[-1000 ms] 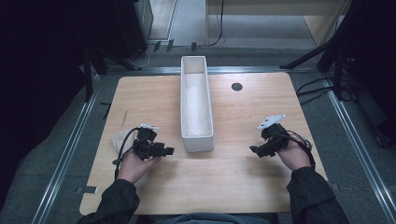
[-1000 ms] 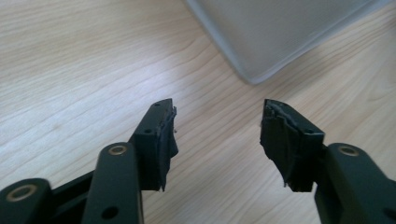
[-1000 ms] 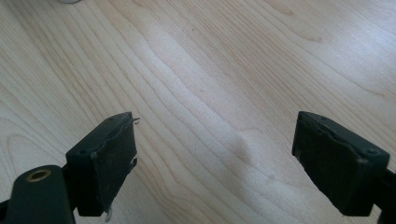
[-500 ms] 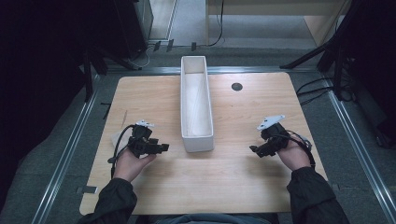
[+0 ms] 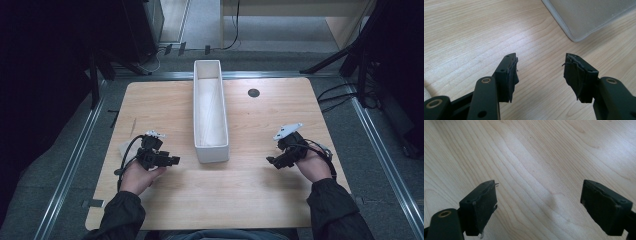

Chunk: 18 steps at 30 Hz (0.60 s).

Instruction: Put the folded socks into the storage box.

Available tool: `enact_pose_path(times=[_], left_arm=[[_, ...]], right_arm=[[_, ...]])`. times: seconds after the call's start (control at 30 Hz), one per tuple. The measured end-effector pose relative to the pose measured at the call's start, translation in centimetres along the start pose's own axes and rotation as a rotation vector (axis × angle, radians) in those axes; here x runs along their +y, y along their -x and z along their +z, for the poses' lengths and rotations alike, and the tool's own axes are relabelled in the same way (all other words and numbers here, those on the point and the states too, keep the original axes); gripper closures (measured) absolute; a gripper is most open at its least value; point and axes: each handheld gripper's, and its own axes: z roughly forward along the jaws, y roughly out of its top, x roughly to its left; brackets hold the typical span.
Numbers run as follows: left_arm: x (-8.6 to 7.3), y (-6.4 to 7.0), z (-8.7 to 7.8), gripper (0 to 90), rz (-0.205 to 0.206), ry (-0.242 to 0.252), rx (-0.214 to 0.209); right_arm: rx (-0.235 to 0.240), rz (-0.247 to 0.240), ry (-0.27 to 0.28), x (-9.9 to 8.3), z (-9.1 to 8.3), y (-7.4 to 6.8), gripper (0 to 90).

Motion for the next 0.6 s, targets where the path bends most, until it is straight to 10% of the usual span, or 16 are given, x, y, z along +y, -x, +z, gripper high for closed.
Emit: enact_pose_path(times=[0.6], left_arm=[[0.35, -0.56, -0.96, 36.0, -0.044, -0.020, 0.029]], right_arm=[[0.004, -0.010, -0.013, -0.01, 0.09, -0.11, 13.7]])
